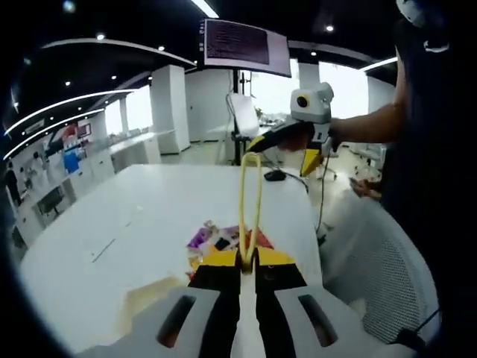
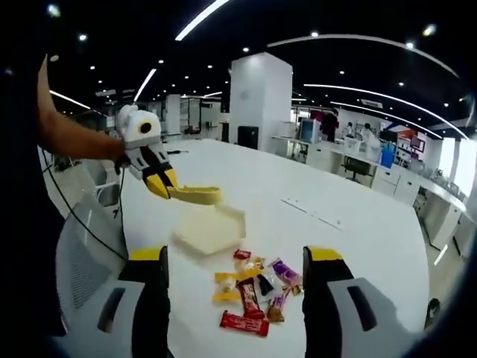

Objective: Place the target food into the container with the food tongs after gripping and lifting it, then release it inside without dropping or visibly crushing the food.

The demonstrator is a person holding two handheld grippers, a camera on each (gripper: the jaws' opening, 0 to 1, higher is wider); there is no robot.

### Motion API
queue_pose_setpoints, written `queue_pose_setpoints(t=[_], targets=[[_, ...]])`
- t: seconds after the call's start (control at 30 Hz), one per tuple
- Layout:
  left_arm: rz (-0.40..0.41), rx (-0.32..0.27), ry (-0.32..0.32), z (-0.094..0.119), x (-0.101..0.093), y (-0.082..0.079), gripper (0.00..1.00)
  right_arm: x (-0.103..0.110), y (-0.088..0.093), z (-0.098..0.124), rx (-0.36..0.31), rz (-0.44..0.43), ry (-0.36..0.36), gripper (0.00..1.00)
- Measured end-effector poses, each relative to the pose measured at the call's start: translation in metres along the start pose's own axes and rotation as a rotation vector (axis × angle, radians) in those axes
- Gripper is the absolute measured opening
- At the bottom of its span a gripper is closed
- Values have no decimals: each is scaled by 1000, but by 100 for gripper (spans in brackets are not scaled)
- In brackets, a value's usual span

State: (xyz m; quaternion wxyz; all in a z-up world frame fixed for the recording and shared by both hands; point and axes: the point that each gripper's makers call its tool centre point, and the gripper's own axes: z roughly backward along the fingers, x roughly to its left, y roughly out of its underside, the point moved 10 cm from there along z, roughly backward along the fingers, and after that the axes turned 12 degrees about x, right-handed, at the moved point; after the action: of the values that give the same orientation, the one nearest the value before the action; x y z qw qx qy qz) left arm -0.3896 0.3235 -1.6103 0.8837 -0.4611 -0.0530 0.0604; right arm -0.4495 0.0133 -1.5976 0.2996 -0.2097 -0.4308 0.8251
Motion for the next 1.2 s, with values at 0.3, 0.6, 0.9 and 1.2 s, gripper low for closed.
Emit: queue_pose_setpoints(t=[0.3,0.6,0.9,1.2], targets=[[-32,-67,16,40,13,-40,1,-9,-49,19,-110,44,-91,56],[-80,-132,69,70,14,-85,2,-10,-108,37,-142,180,-165,51],[-101,-196,124,76,-1,-111,2,10,-142,31,-201,230,-301,42],[-96,-199,180,71,-16,-110,2,40,-138,12,-235,212,-434,35]])
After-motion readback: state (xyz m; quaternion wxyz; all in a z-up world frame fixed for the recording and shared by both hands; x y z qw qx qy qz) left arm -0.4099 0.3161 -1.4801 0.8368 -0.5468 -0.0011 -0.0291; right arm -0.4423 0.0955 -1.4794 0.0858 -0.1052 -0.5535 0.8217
